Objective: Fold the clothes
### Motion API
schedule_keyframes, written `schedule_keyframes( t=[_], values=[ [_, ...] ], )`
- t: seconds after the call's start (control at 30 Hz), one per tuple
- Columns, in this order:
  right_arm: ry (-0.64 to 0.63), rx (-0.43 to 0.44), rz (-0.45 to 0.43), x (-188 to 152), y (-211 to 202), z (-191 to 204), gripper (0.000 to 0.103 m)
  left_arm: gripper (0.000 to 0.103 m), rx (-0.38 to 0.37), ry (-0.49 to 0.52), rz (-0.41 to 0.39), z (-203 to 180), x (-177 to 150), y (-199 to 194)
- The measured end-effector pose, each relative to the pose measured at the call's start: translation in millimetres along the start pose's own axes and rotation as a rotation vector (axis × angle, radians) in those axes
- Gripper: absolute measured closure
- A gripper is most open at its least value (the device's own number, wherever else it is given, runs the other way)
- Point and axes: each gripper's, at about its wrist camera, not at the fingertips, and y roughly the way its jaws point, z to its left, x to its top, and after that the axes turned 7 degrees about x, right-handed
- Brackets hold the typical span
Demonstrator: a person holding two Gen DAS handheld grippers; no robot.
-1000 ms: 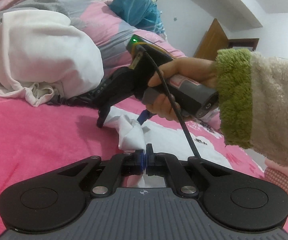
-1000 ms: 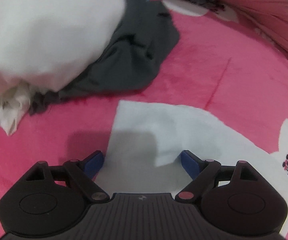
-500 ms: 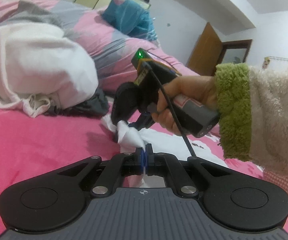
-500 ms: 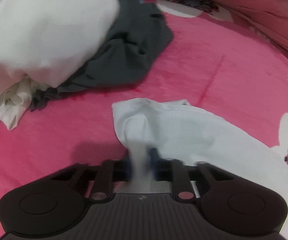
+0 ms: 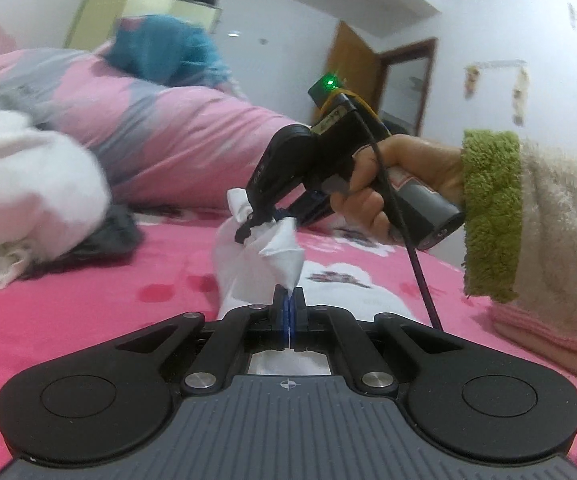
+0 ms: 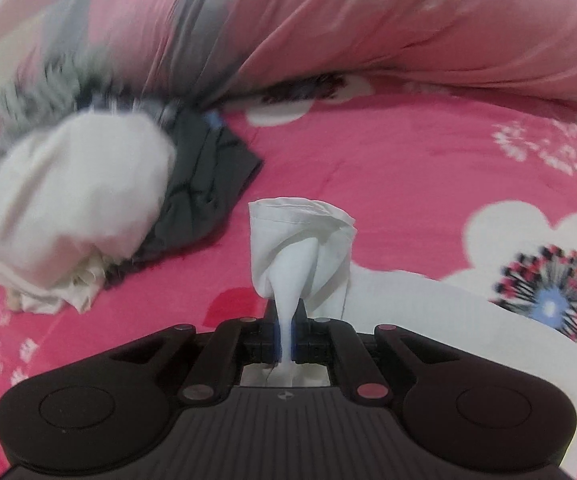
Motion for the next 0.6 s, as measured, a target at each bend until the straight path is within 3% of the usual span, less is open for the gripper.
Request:
schedule_keyframes(
  t=[0.33,0.47,0.6],
  values=[
    [0.197,0.131,-0.127,-51,-72,-134,0.099,0.103,-0.244,0.117,0.122,-92,-7,46],
    [0.269,0.158,-0.148,-75,-74,-183,0.099,0.103,-0.29,0.18,0.192,-123,-21,68],
    [0.318,0.202,-0.169,-93,-69,-214,0.099,0.103,-0.318,0.218,0.236,-124,-22,76]
  ],
)
